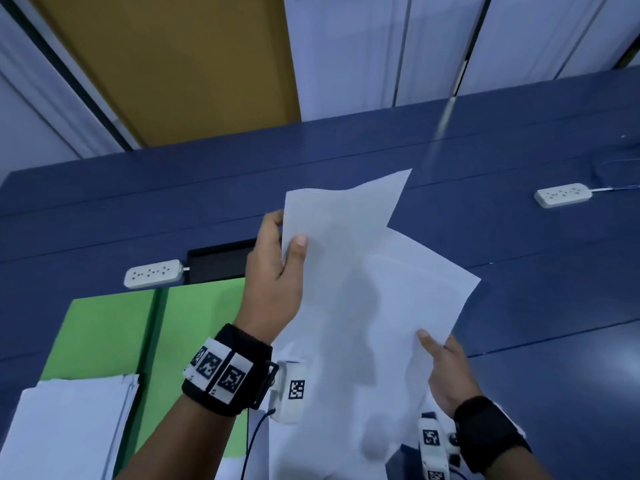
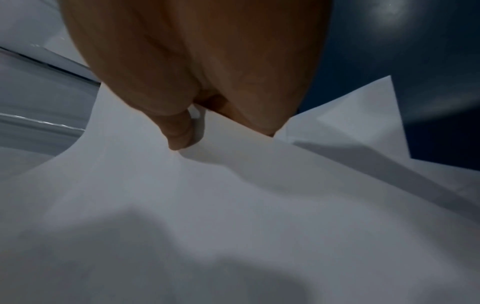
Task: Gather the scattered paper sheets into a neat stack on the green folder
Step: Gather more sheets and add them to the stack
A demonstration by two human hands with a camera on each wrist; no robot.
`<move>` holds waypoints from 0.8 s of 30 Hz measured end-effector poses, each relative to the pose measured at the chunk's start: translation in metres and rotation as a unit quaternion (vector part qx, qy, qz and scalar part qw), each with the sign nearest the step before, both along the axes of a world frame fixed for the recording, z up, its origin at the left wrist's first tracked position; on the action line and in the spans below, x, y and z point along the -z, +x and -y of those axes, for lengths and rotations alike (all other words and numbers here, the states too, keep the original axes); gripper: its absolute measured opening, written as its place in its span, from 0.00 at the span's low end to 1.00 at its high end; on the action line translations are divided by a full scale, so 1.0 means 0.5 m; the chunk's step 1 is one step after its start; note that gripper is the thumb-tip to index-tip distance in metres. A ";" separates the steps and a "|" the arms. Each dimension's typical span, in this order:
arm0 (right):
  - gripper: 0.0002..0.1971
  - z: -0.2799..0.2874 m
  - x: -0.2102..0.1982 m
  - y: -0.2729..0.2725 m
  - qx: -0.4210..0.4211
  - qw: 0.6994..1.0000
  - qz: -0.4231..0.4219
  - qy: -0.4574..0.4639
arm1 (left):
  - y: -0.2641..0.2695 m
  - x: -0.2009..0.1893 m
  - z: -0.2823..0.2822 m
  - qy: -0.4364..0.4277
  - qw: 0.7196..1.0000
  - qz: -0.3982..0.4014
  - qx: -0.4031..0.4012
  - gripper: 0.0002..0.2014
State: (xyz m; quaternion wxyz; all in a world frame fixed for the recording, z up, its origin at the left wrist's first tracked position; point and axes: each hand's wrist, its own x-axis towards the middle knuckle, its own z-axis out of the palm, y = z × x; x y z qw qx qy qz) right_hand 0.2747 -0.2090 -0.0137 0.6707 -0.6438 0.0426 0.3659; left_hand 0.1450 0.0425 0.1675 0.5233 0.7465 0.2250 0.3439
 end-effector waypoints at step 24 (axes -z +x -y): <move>0.11 -0.076 -0.163 -0.001 0.134 0.990 0.048 0.017 | -0.187 -0.050 -0.034 -0.391 0.866 0.156 0.269 0.16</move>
